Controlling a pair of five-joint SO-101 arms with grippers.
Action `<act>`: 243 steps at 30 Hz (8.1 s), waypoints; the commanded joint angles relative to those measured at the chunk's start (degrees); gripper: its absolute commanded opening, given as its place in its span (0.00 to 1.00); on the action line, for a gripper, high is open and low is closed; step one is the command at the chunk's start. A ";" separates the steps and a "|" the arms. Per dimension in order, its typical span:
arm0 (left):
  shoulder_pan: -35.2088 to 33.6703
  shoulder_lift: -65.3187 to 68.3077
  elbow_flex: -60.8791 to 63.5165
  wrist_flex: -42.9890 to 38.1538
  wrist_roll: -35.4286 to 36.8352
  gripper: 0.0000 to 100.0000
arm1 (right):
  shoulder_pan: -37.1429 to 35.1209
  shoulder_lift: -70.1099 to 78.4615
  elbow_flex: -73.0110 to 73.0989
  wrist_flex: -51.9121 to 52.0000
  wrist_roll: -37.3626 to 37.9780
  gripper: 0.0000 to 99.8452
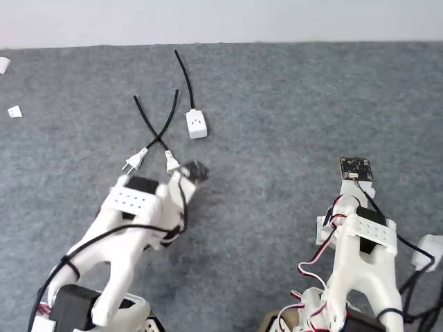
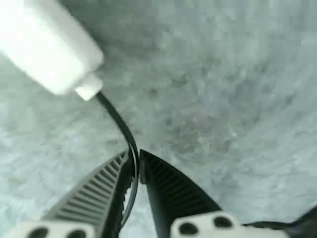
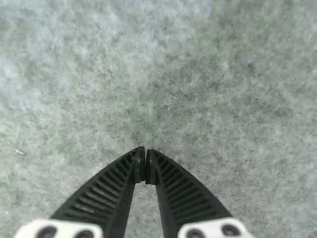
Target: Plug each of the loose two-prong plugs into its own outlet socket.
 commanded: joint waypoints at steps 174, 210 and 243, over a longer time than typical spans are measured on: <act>-12.57 36.31 -58.68 22.33 40.70 0.01 | -1.71 0.04 -3.52 -0.75 0.79 0.01; -2.73 22.07 -12.00 -14.86 28.57 0.26 | -1.80 0.04 -3.52 -0.75 0.79 0.01; -28.57 -41.14 30.46 -29.36 19.60 0.27 | -9.19 0.13 -5.54 -0.66 0.88 0.01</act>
